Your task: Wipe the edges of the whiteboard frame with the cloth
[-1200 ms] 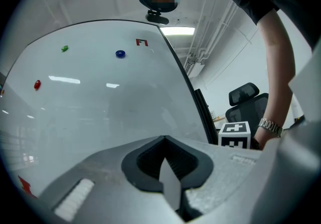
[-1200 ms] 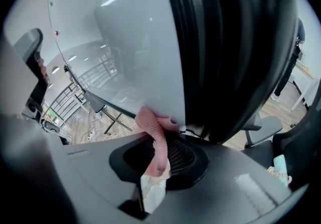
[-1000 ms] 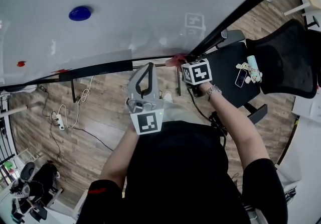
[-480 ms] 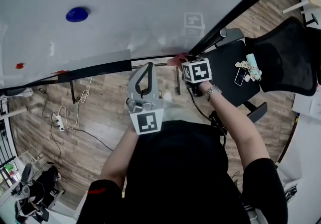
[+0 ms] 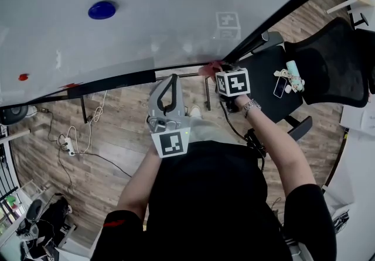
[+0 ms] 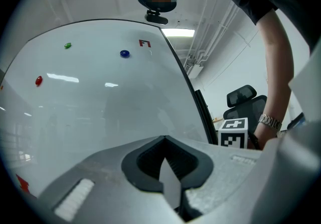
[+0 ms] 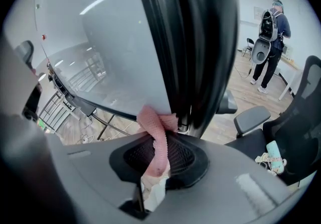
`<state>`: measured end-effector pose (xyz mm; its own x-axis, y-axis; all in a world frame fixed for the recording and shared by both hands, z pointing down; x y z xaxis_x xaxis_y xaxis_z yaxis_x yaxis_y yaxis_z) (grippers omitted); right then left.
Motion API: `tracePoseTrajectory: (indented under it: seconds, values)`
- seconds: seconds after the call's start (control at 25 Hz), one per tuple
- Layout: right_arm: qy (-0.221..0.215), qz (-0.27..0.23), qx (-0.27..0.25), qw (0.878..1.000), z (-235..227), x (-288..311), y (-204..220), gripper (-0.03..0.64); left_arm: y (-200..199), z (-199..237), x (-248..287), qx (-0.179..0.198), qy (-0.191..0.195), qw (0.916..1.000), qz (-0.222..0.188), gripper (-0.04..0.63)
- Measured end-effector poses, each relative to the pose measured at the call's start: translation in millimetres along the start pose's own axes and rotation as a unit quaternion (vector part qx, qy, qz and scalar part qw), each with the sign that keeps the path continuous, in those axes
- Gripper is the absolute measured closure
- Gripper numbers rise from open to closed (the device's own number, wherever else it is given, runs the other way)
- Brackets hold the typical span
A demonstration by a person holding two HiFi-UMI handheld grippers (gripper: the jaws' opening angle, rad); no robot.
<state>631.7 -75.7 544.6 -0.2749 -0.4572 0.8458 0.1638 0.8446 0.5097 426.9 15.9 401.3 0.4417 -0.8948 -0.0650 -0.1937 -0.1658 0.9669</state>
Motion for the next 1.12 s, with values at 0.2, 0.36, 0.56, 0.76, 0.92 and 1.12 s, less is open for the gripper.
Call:
tracePoseTrajectory:
  seconds: [0.2,0.36,0.56,0.76,0.92,1.12]
  values:
    - [0.015,-0.012,0.001,1.000,18,-7,-1,0.561,1,15,-14,-0.010,0.002,0.9999,-0.001,0.598]
    - [0.013,-0.036,-0.001,0.999,44,-10,-7,0.561,4,36,-29,-0.007,0.000,1.0000,0.001,0.598]
    - [0.005,-0.064,0.004,0.998,84,-16,-13,0.561,6,64,-54,-0.007,-0.003,0.9999,0.008,0.598]
    - [0.002,-0.092,0.014,0.996,127,-23,-16,0.561,12,94,-81,-0.011,-0.002,0.9998,0.018,0.598]
    - [0.000,-0.129,-0.004,0.992,165,-36,-14,0.563,12,114,-102,-0.011,-0.005,0.9998,0.018,0.598]
    - [-0.010,-0.193,-0.049,0.980,225,-56,-15,0.563,8,137,-128,-0.006,-0.002,1.0000,0.004,0.598]
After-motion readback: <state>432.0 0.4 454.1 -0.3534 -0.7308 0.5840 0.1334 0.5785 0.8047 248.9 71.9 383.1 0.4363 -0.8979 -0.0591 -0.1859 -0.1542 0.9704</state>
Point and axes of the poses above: the fingertips, and each gripper's own axes: x forward along the fingers, z to its left, y out of its underside, the point moved 9 cm from there along -x, backward along the fingers, and after that the axes turned 5 degrees about y, right-handed, at the moved point
